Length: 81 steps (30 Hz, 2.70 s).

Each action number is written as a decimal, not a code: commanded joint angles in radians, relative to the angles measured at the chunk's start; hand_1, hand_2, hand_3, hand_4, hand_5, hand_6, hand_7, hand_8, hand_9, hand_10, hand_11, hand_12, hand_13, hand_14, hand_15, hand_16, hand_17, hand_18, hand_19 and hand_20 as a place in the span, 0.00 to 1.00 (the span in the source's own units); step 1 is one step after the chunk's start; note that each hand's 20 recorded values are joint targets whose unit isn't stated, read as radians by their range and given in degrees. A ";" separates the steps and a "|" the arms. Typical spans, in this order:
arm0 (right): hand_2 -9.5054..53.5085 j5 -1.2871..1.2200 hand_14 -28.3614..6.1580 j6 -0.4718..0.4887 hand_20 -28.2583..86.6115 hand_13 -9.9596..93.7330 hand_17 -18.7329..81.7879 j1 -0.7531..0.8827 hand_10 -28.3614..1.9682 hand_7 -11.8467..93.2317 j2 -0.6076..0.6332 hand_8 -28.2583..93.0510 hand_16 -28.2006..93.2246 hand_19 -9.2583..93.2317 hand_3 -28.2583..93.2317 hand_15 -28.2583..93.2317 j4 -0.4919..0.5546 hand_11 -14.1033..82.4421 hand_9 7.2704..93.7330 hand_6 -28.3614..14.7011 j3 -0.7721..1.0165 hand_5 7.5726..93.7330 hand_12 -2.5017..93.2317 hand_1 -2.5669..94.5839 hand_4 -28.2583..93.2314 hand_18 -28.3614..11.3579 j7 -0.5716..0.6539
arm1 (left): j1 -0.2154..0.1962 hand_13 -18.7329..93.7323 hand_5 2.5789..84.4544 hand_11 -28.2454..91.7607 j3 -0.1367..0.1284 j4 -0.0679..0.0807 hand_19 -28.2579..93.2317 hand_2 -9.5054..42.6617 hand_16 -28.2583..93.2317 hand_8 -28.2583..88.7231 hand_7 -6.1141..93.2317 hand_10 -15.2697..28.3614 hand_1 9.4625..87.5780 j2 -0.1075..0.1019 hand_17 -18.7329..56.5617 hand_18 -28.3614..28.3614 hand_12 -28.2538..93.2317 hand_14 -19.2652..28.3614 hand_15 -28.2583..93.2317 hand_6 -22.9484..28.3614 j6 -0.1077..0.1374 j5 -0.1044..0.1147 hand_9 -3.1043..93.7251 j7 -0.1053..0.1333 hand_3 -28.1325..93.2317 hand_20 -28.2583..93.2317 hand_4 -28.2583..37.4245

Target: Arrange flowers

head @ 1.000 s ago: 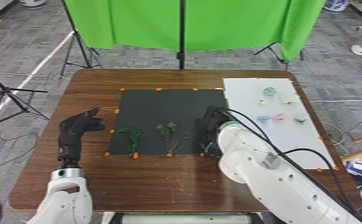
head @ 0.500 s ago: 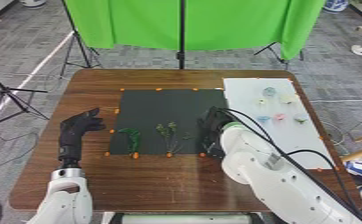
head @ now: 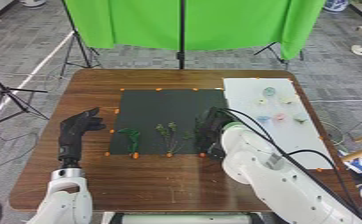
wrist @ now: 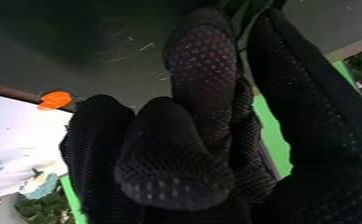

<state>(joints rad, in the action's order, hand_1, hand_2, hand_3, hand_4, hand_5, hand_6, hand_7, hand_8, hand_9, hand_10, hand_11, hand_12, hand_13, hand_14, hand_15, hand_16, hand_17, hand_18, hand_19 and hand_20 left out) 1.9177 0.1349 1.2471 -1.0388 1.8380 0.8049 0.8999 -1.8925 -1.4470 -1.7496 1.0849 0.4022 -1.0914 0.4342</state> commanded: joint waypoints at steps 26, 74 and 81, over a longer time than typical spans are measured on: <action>0.00 -0.058 0.78 0.159 0.71 1.00 0.90 -0.103 0.60 0.42 0.121 0.41 0.42 1.00 0.70 0.78 0.047 0.65 0.96 0.58 -0.042 0.82 0.31 0.52 0.27 0.40 -0.128 | -0.021 0.70 0.73 0.42 0.006 0.013 0.73 0.20 0.21 0.20 0.14 0.74 0.23 0.024 0.49 0.92 0.35 0.85 0.56 0.61 -0.002 0.003 0.69 0.001 0.72 0.42 0.13; 0.00 0.091 0.75 0.202 0.68 1.00 0.81 0.117 0.45 0.28 0.202 0.16 0.51 1.00 0.78 0.64 -0.029 0.31 0.86 0.70 0.310 0.65 0.22 0.46 0.16 0.35 -0.033 | 0.011 0.70 0.73 0.42 0.026 0.046 0.73 0.21 0.21 0.20 0.14 0.74 0.24 0.044 0.49 0.92 0.35 0.85 0.56 0.61 -0.042 0.013 0.69 0.020 0.72 0.41 0.12; 0.00 0.033 0.78 0.042 0.67 1.00 0.83 0.180 0.53 0.29 0.190 0.24 0.50 1.00 0.72 0.66 -0.027 0.24 0.91 0.71 0.313 0.69 0.32 0.60 0.14 0.41 0.006 | 0.012 0.70 0.73 0.42 0.022 0.051 0.73 0.21 0.21 0.20 0.14 0.74 0.24 0.049 0.49 0.92 0.35 0.85 0.56 0.61 -0.048 0.021 0.69 0.018 0.72 0.41 0.12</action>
<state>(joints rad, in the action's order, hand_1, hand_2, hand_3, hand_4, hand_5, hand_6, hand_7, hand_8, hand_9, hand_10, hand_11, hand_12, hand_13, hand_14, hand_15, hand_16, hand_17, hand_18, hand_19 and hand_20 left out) 1.9871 0.3039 1.3577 -0.8351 1.8164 1.1216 0.8670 -1.8663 -1.4436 -1.7295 1.0954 0.3699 -1.0848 0.4525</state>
